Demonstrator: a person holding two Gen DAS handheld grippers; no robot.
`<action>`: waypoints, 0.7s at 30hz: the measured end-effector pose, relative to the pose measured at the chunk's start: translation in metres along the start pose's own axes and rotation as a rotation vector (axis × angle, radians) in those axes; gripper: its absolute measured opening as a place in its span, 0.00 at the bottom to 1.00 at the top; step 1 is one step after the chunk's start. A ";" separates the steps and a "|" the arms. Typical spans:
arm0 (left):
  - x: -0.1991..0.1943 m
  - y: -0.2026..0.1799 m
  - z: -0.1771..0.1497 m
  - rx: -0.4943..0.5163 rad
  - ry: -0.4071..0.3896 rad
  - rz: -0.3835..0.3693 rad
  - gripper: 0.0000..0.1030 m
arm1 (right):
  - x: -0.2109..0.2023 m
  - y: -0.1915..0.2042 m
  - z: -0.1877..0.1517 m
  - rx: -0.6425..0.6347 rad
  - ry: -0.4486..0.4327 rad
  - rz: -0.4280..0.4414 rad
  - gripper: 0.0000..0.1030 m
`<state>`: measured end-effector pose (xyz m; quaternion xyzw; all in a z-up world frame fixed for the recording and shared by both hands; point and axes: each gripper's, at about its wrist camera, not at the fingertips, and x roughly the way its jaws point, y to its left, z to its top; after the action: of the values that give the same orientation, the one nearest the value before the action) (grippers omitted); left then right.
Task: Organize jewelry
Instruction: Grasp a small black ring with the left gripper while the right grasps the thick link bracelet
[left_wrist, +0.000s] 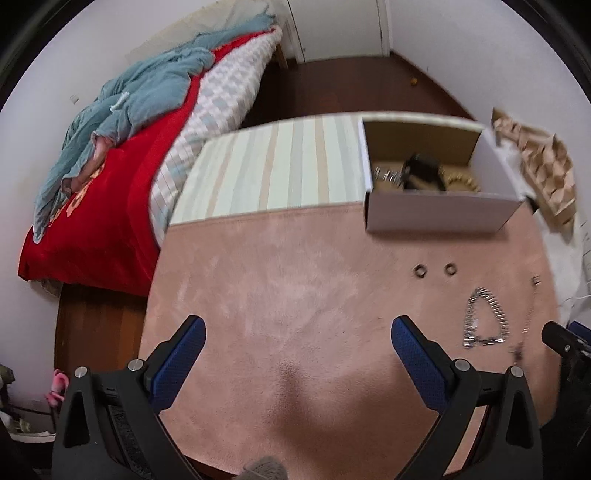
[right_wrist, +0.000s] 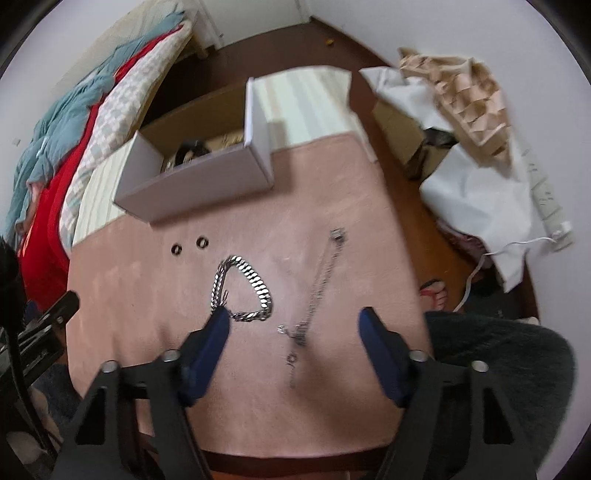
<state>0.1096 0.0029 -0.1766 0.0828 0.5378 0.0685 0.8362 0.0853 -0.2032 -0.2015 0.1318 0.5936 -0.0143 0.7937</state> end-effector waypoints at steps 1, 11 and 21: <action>0.009 -0.002 0.001 0.003 0.017 0.009 1.00 | 0.011 0.003 0.001 -0.011 0.011 -0.002 0.60; 0.045 -0.006 0.016 0.011 0.079 0.005 1.00 | 0.058 0.042 0.006 -0.176 0.030 -0.128 0.20; 0.062 -0.040 0.033 0.048 0.093 -0.166 0.99 | 0.042 0.018 0.037 -0.081 -0.044 -0.106 0.02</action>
<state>0.1666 -0.0253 -0.2267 0.0546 0.5824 -0.0104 0.8110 0.1355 -0.1885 -0.2281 0.0678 0.5823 -0.0353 0.8094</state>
